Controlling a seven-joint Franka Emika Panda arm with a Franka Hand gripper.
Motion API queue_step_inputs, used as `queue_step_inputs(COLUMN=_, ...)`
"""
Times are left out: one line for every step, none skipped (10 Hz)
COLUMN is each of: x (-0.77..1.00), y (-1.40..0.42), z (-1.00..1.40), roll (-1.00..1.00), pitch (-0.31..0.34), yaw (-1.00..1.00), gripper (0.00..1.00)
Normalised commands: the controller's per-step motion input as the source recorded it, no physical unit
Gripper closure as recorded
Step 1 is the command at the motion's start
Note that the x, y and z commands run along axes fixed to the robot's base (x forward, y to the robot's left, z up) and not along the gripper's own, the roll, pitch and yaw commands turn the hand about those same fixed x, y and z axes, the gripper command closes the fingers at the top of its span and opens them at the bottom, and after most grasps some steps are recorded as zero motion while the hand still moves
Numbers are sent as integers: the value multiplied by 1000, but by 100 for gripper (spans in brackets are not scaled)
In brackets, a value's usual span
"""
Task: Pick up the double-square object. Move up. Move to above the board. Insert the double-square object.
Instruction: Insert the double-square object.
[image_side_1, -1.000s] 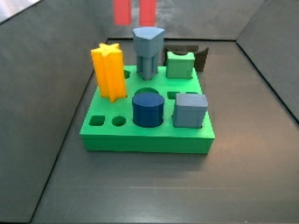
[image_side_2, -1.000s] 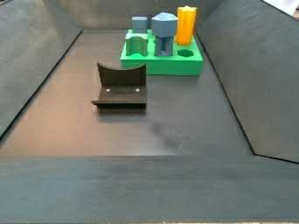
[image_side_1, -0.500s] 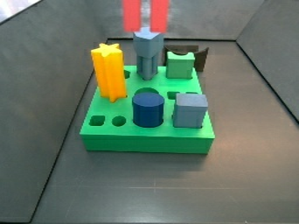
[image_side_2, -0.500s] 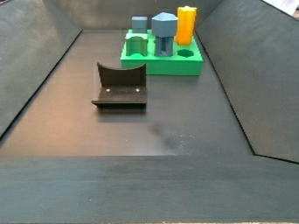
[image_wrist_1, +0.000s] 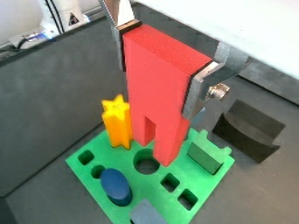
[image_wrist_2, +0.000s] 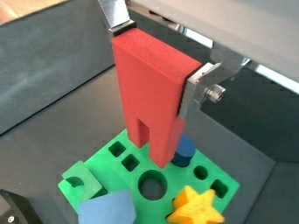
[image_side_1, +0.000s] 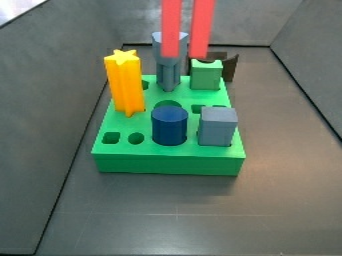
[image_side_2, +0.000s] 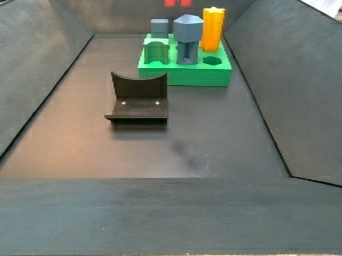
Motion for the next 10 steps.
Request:
queue_step_inputs(x=1000, y=0, z=-491, roll=50, pitch=-16, yaw=0, gripper=100)
queue_step_inputs(x=1000, y=0, z=-414, roll=19, pitch=-80, yaw=0, gripper=100)
queue_step_inputs(x=980, y=23, z=-386, roll=10, pitch=-137, yaw=0, gripper=100)
queue_step_inputs(x=946, y=26, z=-449, roll=61, pitch=-97, yaw=0, gripper=100)
queue_step_inputs(x=849, y=0, z=-497, roll=164, pitch=-51, yaw=3, gripper=100)
queue_step_inputs(x=646, y=-29, z=-583, roll=287, pitch=-14, yaw=66, gripper=100)
queue_step_inputs(x=331, y=-11, z=-571, roll=217, pitch=0, yaw=29, gripper=100)
queue_step_inputs(x=23, y=0, z=-517, roll=179, pitch=0, yaw=11, gripper=100)
queue_step_inputs(x=0, y=0, z=-403, roll=69, pitch=-23, yaw=0, gripper=100)
queue_step_inputs(x=0, y=0, z=-323, roll=0, pitch=-60, yaw=9, gripper=100)
